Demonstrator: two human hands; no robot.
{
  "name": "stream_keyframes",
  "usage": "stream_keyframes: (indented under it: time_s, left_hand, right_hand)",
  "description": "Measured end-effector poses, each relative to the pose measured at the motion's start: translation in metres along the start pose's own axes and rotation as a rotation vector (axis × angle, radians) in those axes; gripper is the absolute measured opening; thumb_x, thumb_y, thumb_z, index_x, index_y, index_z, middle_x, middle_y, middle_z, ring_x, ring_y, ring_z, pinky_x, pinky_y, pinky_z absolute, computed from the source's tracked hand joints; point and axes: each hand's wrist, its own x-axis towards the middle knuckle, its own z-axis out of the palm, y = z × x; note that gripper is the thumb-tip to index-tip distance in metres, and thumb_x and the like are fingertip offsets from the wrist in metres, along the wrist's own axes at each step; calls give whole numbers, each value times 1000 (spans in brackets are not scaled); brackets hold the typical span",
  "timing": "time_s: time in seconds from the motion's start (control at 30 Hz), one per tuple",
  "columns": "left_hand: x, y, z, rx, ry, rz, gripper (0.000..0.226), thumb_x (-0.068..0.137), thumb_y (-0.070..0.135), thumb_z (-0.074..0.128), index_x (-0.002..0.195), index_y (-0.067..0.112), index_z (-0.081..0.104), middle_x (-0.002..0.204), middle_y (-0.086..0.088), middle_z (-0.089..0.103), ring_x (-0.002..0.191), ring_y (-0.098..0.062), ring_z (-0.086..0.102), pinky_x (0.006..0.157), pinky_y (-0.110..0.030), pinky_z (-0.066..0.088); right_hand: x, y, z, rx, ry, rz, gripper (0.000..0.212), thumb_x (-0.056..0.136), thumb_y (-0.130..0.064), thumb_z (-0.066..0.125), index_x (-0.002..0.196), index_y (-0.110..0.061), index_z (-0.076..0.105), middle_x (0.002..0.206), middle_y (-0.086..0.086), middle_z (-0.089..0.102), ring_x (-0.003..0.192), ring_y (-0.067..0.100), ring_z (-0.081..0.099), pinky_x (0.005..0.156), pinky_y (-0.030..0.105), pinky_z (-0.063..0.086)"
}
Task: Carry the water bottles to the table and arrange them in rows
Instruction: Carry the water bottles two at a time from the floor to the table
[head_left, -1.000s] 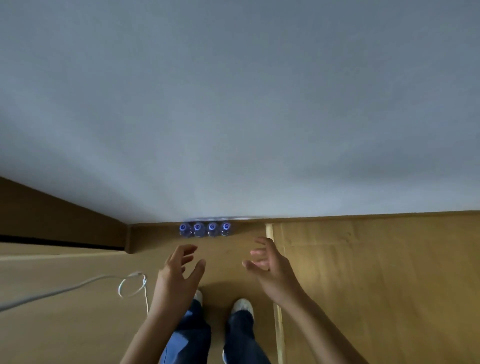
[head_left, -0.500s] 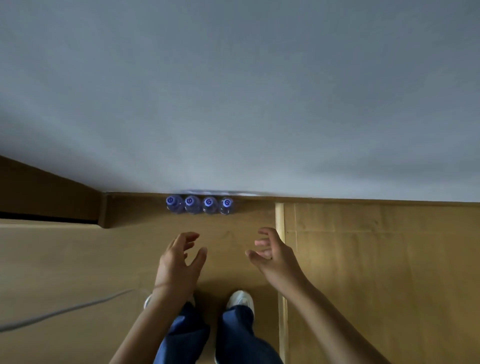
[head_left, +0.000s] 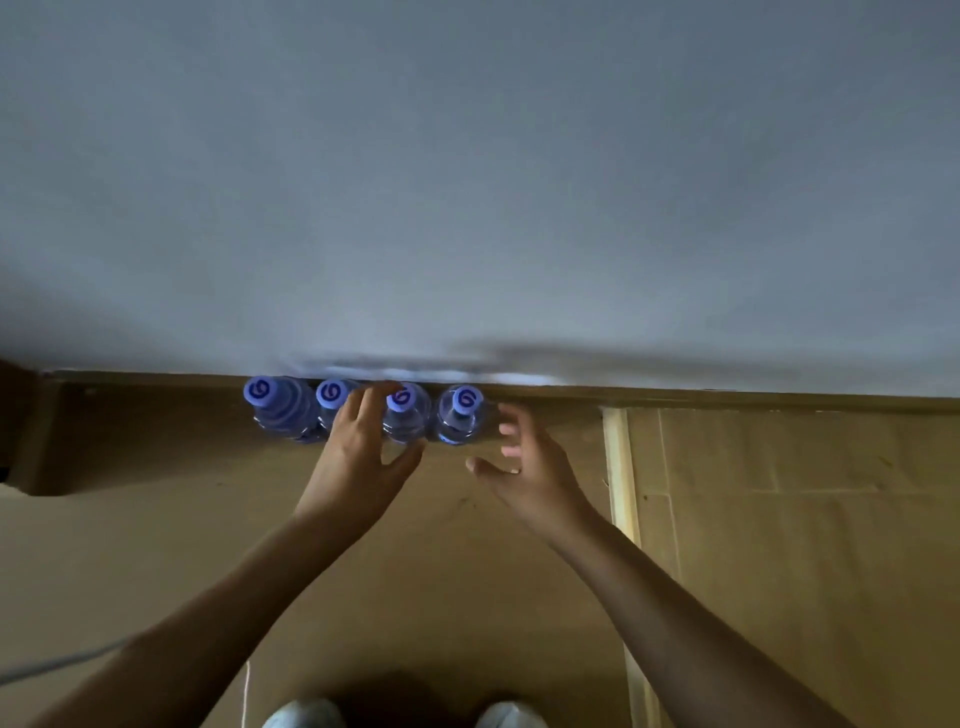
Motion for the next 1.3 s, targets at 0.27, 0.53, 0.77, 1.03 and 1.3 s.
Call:
stream_keyframes:
  time_s: [0.27, 0.53, 0.77, 1.03, 1.3]
  left_hand:
    - [45, -56, 50, -90, 72, 10, 71, 79, 17, 79, 138, 10, 40, 131, -10, 55, 121, -23, 53, 98, -32, 44]
    - [51, -66, 59, -175, 90, 28, 71, 66, 7, 87, 127, 15, 52, 113, 6, 59, 103, -10, 57, 80, -8, 41]
    - [47, -70, 55, -170, -63, 130, 53, 72, 4, 81, 109, 28, 52, 103, 8, 60, 94, -2, 60, 73, -14, 48]
    - [28, -56, 47, -239, -10, 65, 45, 66, 7, 87, 99, 17, 57, 89, 7, 65, 83, -6, 61, 72, -28, 51]
    - [-25, 19, -51, -346, 25, -52, 47, 62, 16, 91, 96, 32, 62, 89, 16, 70, 81, -1, 66, 70, -15, 53]
  right_hand:
    - [78, 42, 38, -66, 39, -252, 66, 74, -17, 85, 129, -11, 50, 126, 7, 57, 116, 21, 57, 95, 40, 50]
    - [93, 55, 47, -23, 99, -342, 55, 69, -15, 89, 115, -12, 58, 114, 4, 63, 109, 20, 60, 93, 38, 51]
    - [80, 64, 48, 27, 184, -325, 58, 66, -21, 91, 109, -40, 57, 109, -13, 66, 103, 2, 63, 85, 21, 52]
    - [42, 68, 37, -8, 6, -217, 60, 57, -46, 84, 112, -43, 60, 104, -19, 72, 98, 0, 68, 83, 27, 55]
    - [-45, -29, -14, 10, -52, -166, 60, 58, -36, 92, 108, -37, 58, 101, -25, 69, 96, -1, 66, 84, 37, 57]
